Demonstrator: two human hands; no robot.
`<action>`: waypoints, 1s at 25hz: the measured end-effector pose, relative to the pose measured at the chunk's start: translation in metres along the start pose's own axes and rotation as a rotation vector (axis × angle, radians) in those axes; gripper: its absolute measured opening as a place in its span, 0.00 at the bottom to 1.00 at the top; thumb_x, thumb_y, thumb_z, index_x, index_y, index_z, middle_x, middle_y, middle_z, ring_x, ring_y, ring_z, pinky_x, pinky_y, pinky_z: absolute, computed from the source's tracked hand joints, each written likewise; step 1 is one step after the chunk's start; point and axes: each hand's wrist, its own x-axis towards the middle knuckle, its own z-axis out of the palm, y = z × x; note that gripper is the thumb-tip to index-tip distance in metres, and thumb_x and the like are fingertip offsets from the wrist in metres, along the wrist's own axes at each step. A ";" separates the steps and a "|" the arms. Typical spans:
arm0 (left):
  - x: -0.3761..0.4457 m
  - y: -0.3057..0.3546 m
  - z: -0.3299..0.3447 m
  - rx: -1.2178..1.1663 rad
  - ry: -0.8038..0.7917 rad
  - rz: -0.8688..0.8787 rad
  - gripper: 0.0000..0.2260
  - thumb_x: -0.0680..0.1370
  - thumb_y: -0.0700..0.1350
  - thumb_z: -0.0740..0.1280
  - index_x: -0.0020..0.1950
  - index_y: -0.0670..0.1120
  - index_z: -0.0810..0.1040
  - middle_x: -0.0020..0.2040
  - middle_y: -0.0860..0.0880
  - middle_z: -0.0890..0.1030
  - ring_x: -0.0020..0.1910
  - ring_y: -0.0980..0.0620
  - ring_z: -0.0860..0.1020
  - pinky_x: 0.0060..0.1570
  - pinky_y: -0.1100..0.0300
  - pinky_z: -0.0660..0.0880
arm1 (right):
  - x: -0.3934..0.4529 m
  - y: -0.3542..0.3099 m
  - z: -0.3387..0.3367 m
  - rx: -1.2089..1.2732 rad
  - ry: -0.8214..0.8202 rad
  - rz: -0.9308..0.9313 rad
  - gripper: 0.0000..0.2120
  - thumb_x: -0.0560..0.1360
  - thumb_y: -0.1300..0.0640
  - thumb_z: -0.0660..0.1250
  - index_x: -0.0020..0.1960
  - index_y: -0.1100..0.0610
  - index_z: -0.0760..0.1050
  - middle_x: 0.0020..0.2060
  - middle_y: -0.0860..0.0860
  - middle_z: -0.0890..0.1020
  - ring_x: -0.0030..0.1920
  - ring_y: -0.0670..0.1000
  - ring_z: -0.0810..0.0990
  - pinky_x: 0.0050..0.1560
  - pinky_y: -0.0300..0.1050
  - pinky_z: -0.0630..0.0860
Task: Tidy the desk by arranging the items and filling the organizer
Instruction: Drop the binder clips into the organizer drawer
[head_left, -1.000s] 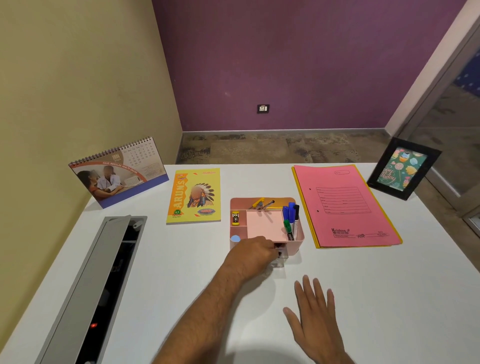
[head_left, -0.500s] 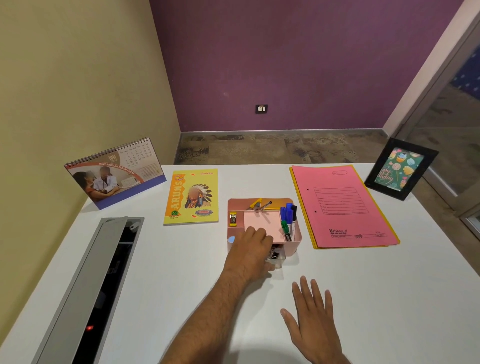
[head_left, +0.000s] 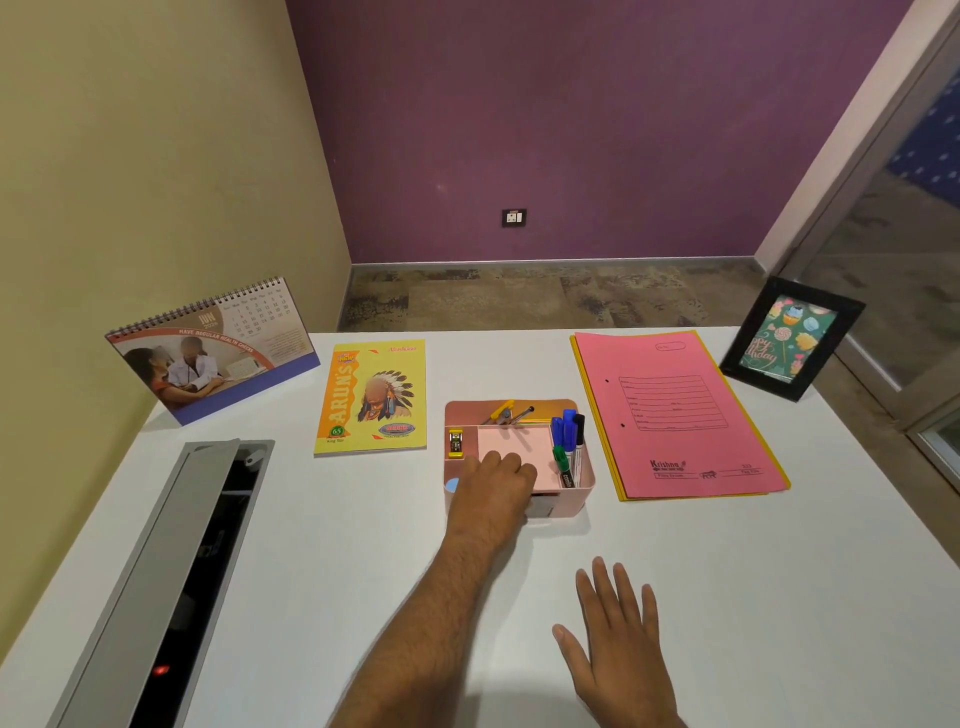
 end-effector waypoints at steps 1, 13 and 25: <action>0.001 0.000 0.001 0.009 0.003 -0.008 0.13 0.77 0.44 0.70 0.60 0.44 0.75 0.57 0.44 0.79 0.57 0.43 0.74 0.58 0.46 0.69 | 0.000 0.000 0.001 -0.002 0.001 0.003 0.34 0.78 0.32 0.48 0.75 0.52 0.67 0.77 0.53 0.63 0.78 0.56 0.55 0.73 0.65 0.52; -0.022 -0.029 0.016 -0.672 0.632 -0.529 0.14 0.75 0.56 0.70 0.56 0.52 0.77 0.54 0.53 0.77 0.55 0.51 0.71 0.52 0.54 0.66 | 0.033 -0.017 -0.059 0.947 0.216 0.406 0.14 0.79 0.44 0.63 0.61 0.48 0.75 0.59 0.51 0.79 0.63 0.53 0.76 0.63 0.50 0.72; -0.030 -0.023 0.024 -1.398 0.333 -0.859 0.17 0.84 0.45 0.57 0.72 0.55 0.72 0.62 0.54 0.79 0.57 0.54 0.77 0.44 0.70 0.72 | 0.122 -0.036 -0.091 1.595 0.028 0.563 0.14 0.83 0.49 0.58 0.67 0.41 0.72 0.62 0.48 0.80 0.63 0.50 0.78 0.64 0.54 0.75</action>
